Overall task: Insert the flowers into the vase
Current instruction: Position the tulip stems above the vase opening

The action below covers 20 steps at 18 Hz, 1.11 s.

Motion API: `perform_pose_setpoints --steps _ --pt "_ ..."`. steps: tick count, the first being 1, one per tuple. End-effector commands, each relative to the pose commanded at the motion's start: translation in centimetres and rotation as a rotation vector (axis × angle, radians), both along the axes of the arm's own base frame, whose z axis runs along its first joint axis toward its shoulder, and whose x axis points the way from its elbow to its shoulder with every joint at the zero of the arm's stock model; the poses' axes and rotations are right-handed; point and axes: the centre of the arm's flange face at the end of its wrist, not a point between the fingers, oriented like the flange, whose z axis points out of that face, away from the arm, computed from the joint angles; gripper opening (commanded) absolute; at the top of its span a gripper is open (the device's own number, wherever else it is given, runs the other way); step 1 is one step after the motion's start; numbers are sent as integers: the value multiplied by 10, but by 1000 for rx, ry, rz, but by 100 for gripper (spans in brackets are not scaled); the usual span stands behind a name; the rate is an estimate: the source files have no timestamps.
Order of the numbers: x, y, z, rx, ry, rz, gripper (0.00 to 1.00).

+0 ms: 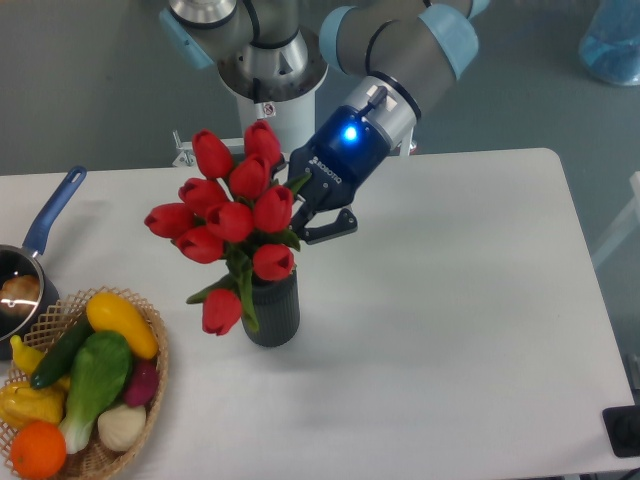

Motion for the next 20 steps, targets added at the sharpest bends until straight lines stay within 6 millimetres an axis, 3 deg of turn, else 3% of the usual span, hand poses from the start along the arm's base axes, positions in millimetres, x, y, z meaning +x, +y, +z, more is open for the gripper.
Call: perform_pose_setpoints --steps 8,14,18,20 --pt "10 -7 -13 89 -10 -51 25" --pt "8 -11 -17 139 -8 -65 25" --pt "9 -23 -45 189 16 -74 25" --pt "10 -27 -47 197 16 -71 25"
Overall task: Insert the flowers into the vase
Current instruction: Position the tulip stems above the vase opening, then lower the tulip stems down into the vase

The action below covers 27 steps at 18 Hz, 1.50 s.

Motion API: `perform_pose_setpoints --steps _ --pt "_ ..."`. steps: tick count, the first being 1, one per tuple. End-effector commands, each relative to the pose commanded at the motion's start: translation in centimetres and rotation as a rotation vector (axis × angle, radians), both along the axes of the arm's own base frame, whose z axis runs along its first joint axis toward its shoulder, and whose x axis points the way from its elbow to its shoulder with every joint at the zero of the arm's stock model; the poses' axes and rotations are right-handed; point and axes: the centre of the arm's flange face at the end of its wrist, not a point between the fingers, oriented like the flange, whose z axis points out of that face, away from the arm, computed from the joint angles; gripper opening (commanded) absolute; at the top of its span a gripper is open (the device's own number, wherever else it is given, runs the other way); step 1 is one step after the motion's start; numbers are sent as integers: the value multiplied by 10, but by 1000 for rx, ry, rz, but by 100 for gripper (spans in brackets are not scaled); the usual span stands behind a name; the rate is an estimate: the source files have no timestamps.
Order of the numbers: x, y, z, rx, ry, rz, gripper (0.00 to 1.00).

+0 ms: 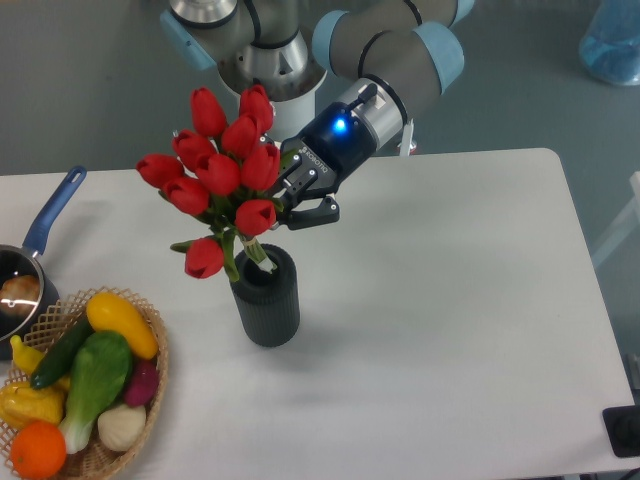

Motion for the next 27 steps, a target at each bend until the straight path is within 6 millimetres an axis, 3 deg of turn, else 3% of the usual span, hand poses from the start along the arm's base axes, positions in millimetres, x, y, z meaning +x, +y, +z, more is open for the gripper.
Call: perform_pose_setpoints --steps 15,27 --pt "18 -6 -19 21 -22 -16 27" --pt "6 -8 -36 19 -36 -4 27"
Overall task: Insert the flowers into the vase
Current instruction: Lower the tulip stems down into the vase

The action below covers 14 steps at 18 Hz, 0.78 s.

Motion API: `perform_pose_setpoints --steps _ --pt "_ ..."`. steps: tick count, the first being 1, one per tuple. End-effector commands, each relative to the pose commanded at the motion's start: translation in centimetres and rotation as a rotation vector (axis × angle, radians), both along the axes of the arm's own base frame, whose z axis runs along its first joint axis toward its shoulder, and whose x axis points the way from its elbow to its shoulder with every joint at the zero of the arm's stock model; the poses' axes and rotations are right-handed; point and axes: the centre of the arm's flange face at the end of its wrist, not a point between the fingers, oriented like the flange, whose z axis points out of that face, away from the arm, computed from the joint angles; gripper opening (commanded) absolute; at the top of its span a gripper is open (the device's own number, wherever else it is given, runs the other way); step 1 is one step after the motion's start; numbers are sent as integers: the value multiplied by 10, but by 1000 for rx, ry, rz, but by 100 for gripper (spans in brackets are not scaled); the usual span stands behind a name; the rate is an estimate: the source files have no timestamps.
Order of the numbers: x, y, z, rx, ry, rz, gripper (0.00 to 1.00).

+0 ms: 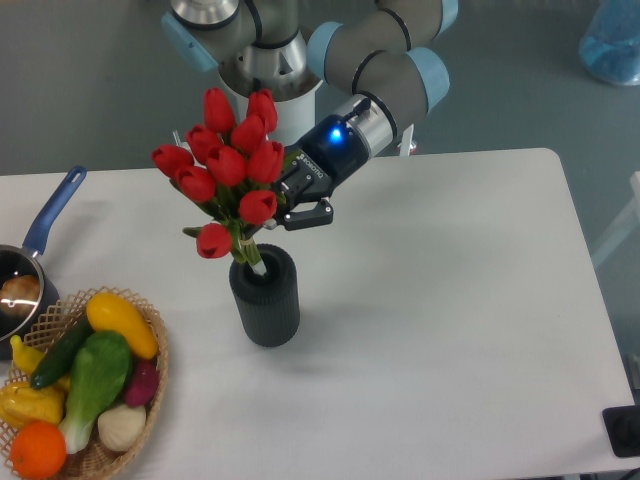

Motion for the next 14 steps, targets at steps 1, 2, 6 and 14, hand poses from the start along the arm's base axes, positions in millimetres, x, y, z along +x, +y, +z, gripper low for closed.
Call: perform_pose_setpoints --steps 1,2,6,14 --pt "-1 0 -3 -3 -6 0 27" --pt "-3 1 -7 -4 -12 0 27" --pt "-13 -4 -17 -14 -32 18 27" --pt "-18 -5 -47 11 -2 14 31"
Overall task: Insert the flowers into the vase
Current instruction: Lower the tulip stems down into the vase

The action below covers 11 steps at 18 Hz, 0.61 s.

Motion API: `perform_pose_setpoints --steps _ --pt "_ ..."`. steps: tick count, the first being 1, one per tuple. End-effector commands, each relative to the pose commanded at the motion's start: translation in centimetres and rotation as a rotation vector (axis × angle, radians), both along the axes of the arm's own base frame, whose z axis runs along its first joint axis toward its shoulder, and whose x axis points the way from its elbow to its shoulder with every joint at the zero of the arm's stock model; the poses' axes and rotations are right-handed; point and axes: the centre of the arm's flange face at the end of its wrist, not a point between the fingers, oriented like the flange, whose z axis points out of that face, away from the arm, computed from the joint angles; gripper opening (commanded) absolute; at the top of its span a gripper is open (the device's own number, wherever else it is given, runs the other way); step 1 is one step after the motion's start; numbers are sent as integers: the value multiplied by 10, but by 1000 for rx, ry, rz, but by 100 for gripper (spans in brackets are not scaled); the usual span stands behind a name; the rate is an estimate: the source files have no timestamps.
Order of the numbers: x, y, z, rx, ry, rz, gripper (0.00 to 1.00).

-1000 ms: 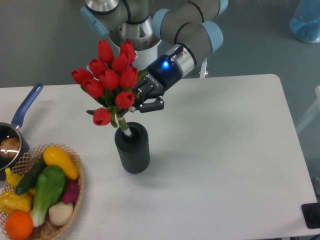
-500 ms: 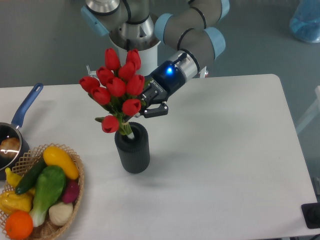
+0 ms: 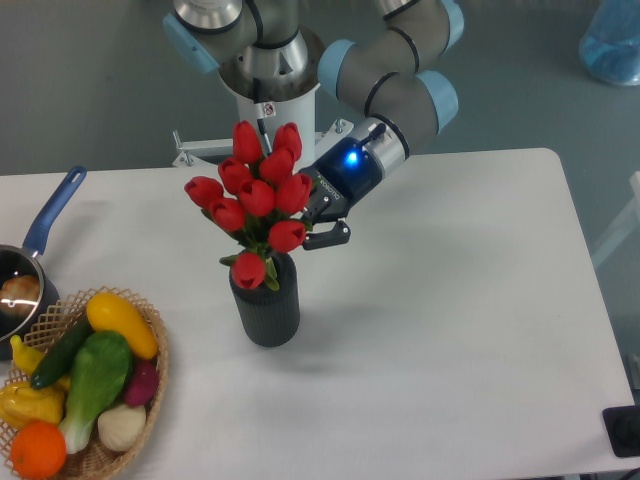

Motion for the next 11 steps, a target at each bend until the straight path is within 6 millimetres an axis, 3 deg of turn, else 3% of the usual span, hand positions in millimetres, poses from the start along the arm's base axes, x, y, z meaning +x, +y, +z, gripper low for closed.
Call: perform_pose_setpoints --steps 11 --pt "0 -4 -14 0 5 5 31"
